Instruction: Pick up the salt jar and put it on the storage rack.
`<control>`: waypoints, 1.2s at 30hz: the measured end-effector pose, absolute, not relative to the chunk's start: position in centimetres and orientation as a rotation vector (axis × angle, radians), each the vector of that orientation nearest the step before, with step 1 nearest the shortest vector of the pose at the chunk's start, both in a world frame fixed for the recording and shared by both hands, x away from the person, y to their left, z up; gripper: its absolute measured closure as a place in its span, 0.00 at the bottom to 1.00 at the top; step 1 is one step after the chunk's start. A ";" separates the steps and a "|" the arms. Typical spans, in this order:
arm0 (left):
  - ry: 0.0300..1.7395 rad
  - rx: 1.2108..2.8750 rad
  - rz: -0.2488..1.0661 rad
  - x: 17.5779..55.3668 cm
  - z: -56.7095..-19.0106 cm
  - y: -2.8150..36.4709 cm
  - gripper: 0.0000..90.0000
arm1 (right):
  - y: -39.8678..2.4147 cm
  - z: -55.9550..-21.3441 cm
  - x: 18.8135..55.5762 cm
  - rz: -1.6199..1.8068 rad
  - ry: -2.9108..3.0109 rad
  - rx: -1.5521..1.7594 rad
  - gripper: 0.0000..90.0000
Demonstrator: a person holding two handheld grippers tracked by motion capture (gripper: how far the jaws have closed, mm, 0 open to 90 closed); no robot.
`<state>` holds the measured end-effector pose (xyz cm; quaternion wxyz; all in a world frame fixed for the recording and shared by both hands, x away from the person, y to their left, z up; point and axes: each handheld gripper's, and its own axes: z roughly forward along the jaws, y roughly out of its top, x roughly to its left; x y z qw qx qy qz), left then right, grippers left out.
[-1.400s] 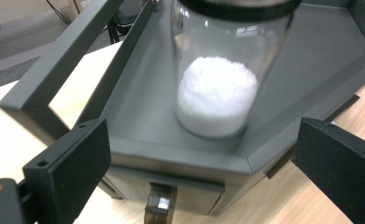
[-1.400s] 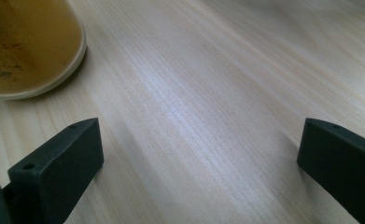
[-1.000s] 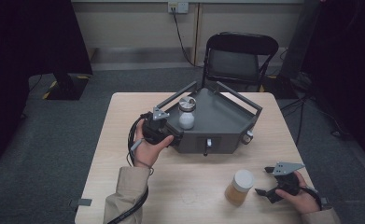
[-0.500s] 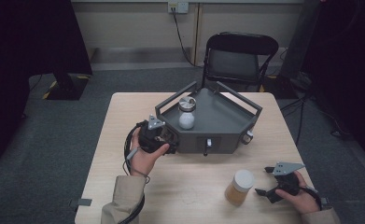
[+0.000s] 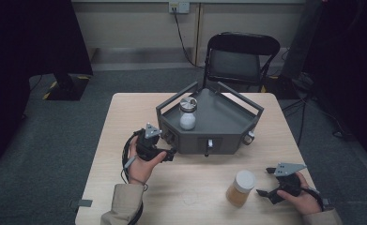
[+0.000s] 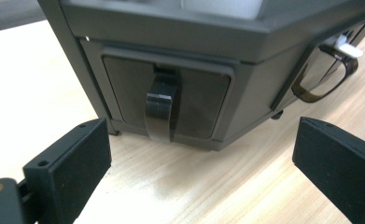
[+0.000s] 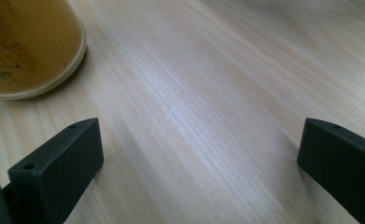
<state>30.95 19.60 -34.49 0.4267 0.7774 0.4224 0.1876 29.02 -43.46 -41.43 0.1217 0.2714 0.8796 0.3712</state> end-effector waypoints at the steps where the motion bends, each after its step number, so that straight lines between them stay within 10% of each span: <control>1: 1.057 1.945 0.471 30.9 -34.7 19.6 0.05 | -43.5 -41.4 29.0 1.084 2.568 0.792 0.00; 36: 1.133 1.987 0.464 29.7 -39.5 19.8 0.06 | -43.5 -41.4 29.0 1.084 2.568 0.792 0.00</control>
